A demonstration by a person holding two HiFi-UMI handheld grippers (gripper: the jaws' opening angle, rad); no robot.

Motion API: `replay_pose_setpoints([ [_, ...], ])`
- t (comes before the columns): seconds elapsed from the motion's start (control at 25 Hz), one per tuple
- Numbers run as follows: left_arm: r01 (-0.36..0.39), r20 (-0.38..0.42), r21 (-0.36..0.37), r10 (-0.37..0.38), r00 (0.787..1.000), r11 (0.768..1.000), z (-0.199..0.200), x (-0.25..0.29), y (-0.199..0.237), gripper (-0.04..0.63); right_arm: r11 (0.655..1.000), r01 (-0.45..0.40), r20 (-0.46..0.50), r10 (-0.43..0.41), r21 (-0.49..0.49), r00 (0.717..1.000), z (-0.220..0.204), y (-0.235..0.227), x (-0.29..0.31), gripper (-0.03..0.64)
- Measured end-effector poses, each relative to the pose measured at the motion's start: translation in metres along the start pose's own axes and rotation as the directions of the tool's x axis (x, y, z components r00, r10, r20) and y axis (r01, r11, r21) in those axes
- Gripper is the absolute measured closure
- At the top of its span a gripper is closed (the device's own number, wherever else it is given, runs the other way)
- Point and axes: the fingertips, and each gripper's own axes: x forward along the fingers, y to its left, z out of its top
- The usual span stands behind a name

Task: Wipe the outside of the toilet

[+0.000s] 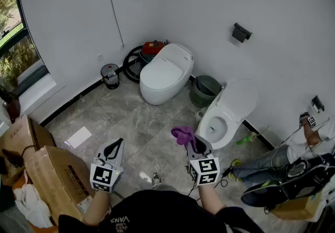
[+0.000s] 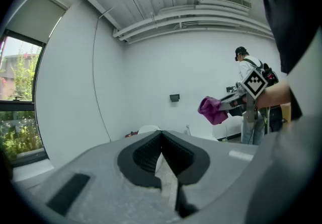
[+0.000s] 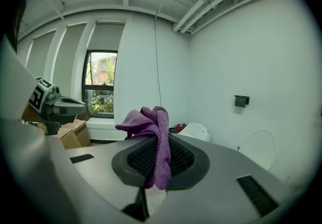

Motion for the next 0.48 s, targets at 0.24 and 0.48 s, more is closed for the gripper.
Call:
replay_pose_setpoints([
  [0.24,-0.031,-0.003,0.0,0.031,1.0,1.0,0.001,0.035,-0.002,0.589,0.996,-0.075,0.013,0.075,0.037,0.997,0.0,-0.023,0.025,0.577],
  [0.48,-0.06,-0.007,-0.003,0.06,0.998,0.998,0.003,0.07,-0.01,0.589,0.994,-0.1,0.016,0.099,0.052,0.995,-0.003,-0.058,0.05,0.577],
])
